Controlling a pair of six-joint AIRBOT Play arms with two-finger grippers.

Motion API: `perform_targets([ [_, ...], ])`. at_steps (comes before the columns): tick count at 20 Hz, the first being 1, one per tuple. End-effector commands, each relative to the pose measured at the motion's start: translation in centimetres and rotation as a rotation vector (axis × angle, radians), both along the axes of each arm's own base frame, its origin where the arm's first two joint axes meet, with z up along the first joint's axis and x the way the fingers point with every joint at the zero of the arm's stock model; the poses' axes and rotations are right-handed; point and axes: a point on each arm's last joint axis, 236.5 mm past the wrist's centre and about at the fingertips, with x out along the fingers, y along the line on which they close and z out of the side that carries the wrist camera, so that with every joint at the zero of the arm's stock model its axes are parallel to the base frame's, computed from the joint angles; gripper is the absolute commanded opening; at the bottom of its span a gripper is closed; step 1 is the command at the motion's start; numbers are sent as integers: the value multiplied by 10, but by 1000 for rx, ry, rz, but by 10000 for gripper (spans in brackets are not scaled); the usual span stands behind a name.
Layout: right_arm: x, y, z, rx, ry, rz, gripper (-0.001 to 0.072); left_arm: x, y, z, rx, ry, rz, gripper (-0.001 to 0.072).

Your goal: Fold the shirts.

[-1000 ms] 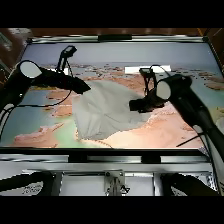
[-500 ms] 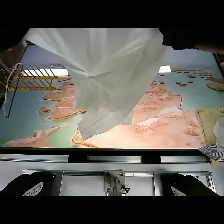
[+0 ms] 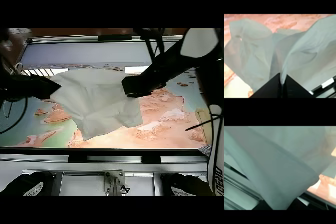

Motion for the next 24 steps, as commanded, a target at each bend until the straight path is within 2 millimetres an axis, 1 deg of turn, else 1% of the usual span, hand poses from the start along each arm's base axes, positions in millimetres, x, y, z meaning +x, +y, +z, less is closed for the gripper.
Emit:
perform_targets([
  [1, -26, -21, -79, -254, 185, -4, 67, -8, 6, -97, 50, 190, 33, 55],
  [2, -30, -25, -96, -320, 186, -3, 67, -9, 7, -118, 56, 226, 43, 55],
  [3, -31, -28, -108, -365, 183, -17, 67, -11, 4, -138, 48, 265, 49, 55],
  [4, -30, -29, -116, -391, 169, -37, 67, -12, 1, -151, 32, 296, 55, 56],
  [5, -25, -27, -119, -391, 145, -60, 67, -12, -6, -162, 13, 311, 47, 55],
  [7, -9, -16, -119, -336, 94, -121, 67, -11, -25, -174, -9, 318, -7, 56],
  [9, 6, -11, -118, -308, 38, -167, 67, -10, -42, -184, -5, 313, -61, 56],
  [11, 7, -11, -118, -305, 35, -175, 66, -9, -47, -195, 15, 315, -86, 69],
  [12, 7, -11, -118, -307, 38, -175, 66, -6, -45, -198, 20, 316, -81, 102],
  [13, 7, -11, -118, -307, 38, -175, 67, -1, -42, -200, 23, 307, -73, 127],
  [14, 7, -11, -118, -307, 38, -175, 67, 4, -38, -199, 25, 290, -66, 215],
  [16, 6, -10, -118, -304, 41, -173, 67, 16, -27, -193, 16, 273, -31, 434],
  [17, 5, -10, -118, -303, 44, -172, 67, 23, -21, -189, 11, 262, -10, 497],
  [19, 3, -7, -118, -291, 55, -168, 67, 36, -8, -177, 10, 232, 15, 497],
  [21, -1, -1, -117, -270, 72, -161, 67, 47, 2, -161, 20, 189, 8, 499],
  [23, -3, 1, -117, -260, 80, -158, 67, 53, 9, -145, 36, 152, -17, 581],
  [24, -3, 1, -117, -260, 80, -158, 67, 54, 13, -137, 45, 144, -28, 591],
])
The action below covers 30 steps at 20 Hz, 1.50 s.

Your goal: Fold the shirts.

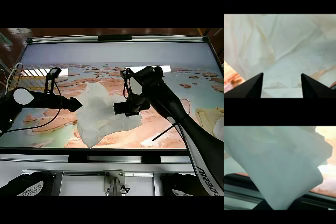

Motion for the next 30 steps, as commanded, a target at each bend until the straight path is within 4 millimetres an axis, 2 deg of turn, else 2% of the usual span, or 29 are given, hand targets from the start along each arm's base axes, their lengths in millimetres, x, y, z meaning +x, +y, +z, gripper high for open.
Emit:
perform_targets([
  [1, -3, 4, 0, 15, 12, 3, 67, 6, 17, 26, 36, -36, -38, 591],
  [3, -3, 4, 0, 15, 11, 4, 67, 6, 34, 41, 78, -32, -43, 591],
  [5, -3, 4, 0, 15, 12, 5, 67, 14, 66, 60, 129, -56, 5, 591],
  [7, -3, 4, 0, 15, 12, 5, 67, 29, 112, 78, 186, -104, 110, 587],
  [9, -3, 4, 0, 15, 11, 6, 68, 32, 169, 80, 308, -106, 208, 567],
  [11, -3, 4, 0, 15, 11, 8, 67, 24, 223, 71, 404, -52, 332, 540],
  [12, -3, 4, 0, 15, 11, 8, 67, 21, 243, 69, 403, -29, 410, 540],
  [13, -3, 4, 0, 15, 11, 8, 67, 20, 255, 65, 393, -17, 460, 539],
  [15, -3, 4, 0, 15, 10, 12, 68, 17, 279, 51, 406, -5, 522, 471],
  [17, -2, 4, 0, 16, 7, 15, 67, 13, 309, 35, 460, -1, 591, 471],
  [21, 5, 10, 1, 37, -25, 27, 68, 16, 359, 7, 593, -45, 632, 483],
  [22, 6, 10, 1, 37, -27, 28, 67, 17, 368, 3, 615, -43, 632, 560],
  [23, 6, 10, 1, 37, -27, 28, 68, 18, 376, -3, 624, -36, 631, 595],
  [24, 6, 10, 1, 38, -27, 28, 68, 16, 383, -9, 611, -12, 653, 599],
  [27, 6, 9, 1, 36, -30, 27, 68, 6, 413, -25, 577, 43, 724, 615],
  [30, 3, 14, 2, 56, -17, 28, 68, -14, 443, -46, 646, 103, 643, 616],
])
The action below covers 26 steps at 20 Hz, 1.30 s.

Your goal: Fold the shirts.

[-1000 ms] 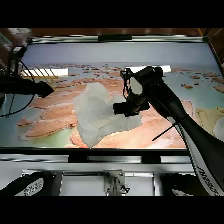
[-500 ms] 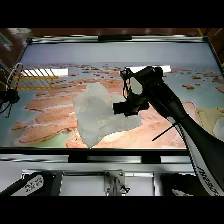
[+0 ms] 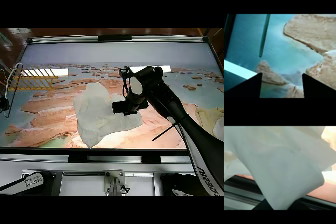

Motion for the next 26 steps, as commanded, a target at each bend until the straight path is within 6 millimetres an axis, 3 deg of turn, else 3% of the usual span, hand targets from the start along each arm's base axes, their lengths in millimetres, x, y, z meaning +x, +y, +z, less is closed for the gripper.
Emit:
perform_targets([
  [1, -2, 4, 0, 15, 10, 3, 68, -20, 35, -25, 23, 86, -24, 616],
  [7, 1, 6, 1, 28, -2, -24, 68, -6, 55, -61, 57, 106, -83, 605],
  [9, 2, 7, 1, 33, -2, -38, 68, -5, 62, -73, 48, 115, -74, 550],
  [11, 2, 7, 1, 35, 2, -61, 68, -2, 69, -84, 35, 128, -65, 550],
  [18, 2, 7, 1, 40, 8, -89, 68, 5, 76, -122, -3, 179, -71, 510],
  [21, 0, 10, 1, 51, 18, -100, 68, 9, 78, -129, 2, 172, -73, 401],
  [24, -3, 13, 2, 63, 29, -103, 68, 16, 83, -125, 28, 141, -74, 385],
  [26, -3, 13, 2, 65, 31, -109, 68, 19, 86, -123, 39, 127, -74, 275],
])
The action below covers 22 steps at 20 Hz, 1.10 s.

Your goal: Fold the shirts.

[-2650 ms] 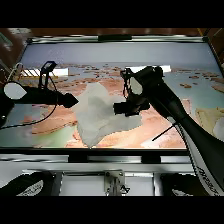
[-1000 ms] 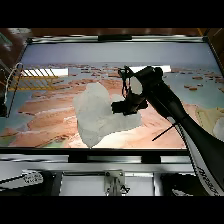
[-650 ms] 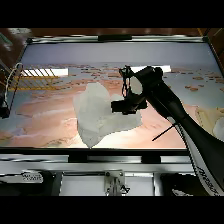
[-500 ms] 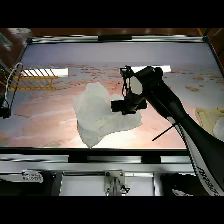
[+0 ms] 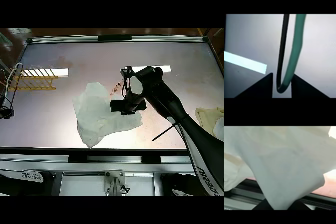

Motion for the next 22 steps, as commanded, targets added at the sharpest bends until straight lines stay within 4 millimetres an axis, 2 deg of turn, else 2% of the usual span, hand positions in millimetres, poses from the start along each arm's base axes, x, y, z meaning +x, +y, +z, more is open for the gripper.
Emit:
perform_targets([
  [1, -2, 3, 0, 11, 12, -9, 68, 7, 5, 1, 20, -27, -3, 275],
  [3, -3, 4, 0, 19, 17, -8, 68, 6, 4, -2, 16, -21, -2, 274],
  [4, -4, 5, 0, 21, 18, -7, 68, 5, 4, -4, 13, -17, -2, 256],
  [5, -4, 5, 0, 22, 19, -8, 68, 5, 3, -6, 9, -12, -2, 207],
  [7, -4, 5, 0, 22, 19, -8, 68, 4, 3, -7, 6, -8, -3, 206],
  [9, -4, 5, 0, 22, 19, -8, 68, 4, 3, -8, 8, -8, -5, 118],
  [10, -4, 5, 0, 22, 19, -8, 68, 4, 3, -8, 7, -7, -5, 110],
  [11, -4, 5, 0, 22, 19, -8, 68, 4, 3, -8, 6, -6, -5, 71],
  [17, -3, 6, 0, 25, 14, -8, 68, 5, 3, -6, 9, -11, -5, 56],
  [19, -2, 6, 1, 26, 12, -8, 68, 7, 5, 2, 12, -24, 7, 56],
  [22, -2, 5, 1, 23, 11, -9, 68, 18, 14, 33, 35, -100, 60, 55],
])
